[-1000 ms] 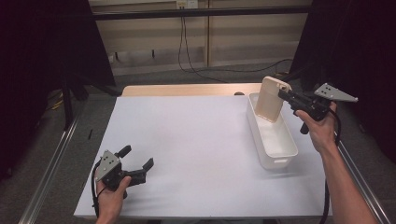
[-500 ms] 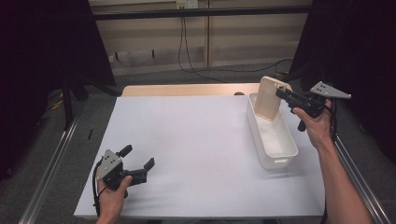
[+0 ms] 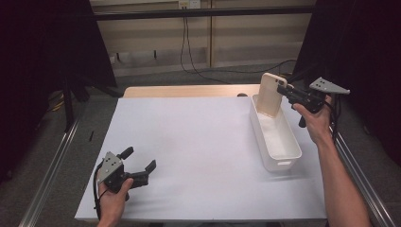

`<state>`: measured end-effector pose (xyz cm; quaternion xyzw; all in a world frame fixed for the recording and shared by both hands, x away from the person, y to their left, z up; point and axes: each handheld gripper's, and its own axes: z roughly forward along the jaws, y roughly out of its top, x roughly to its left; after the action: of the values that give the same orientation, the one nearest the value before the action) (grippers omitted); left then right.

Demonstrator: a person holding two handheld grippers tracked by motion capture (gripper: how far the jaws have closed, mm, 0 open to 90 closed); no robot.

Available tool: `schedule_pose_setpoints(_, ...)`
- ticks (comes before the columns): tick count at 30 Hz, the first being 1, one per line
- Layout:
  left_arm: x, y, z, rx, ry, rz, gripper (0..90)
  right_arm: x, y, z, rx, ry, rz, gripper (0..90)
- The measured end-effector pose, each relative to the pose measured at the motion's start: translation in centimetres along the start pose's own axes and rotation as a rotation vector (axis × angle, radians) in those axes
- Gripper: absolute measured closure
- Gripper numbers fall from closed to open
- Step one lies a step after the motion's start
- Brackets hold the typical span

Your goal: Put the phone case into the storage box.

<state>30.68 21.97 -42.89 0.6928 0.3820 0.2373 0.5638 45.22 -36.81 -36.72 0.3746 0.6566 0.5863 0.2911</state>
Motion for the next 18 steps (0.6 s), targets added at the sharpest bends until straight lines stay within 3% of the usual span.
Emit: schedule_pose_setpoints(18,0.2,0.0,0.3,0.002,0.007,-0.008,2.5,-1.1,-1.9,1.7,0.021,0.006,0.003,80.9)
